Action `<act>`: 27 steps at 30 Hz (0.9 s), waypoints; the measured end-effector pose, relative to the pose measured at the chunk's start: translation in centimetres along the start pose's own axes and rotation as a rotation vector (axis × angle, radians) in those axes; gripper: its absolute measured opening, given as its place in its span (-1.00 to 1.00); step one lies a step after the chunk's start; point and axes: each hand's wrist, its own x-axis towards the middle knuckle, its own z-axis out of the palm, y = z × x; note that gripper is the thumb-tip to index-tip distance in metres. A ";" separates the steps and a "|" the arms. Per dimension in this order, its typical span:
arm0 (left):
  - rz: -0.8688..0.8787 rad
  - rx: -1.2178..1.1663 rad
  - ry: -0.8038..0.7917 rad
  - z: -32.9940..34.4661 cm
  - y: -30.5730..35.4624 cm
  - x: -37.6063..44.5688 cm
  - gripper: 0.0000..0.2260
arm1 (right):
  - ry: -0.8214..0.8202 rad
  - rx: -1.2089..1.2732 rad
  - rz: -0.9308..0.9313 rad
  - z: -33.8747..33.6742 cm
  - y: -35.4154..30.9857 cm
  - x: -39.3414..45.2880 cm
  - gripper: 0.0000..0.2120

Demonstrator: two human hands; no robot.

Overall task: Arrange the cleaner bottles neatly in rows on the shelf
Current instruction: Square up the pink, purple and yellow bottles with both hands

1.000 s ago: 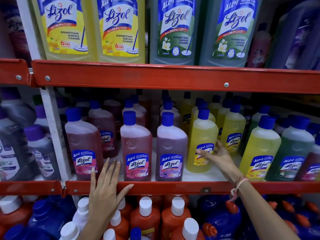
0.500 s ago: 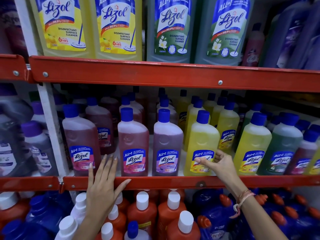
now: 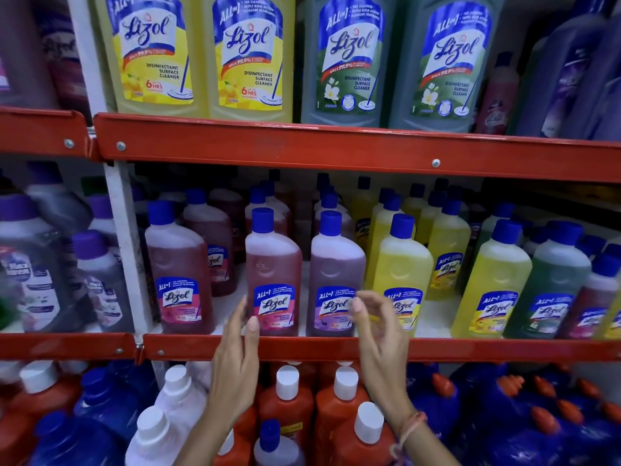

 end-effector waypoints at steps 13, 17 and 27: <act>-0.103 -0.101 -0.108 -1.5 1.6 0.3 -0.47 | -0.417 -0.012 0.386 7.5 -2.3 -2.0 0.03; -0.089 -0.107 -0.121 -2.0 1.7 0.4 -0.44 | -0.424 -0.002 0.385 7.5 -2.0 -2.0 0.03; -0.117 -0.045 -0.154 -3.2 2.1 1.0 -0.58 | -0.496 0.034 0.362 7.4 -2.2 -1.7 -0.18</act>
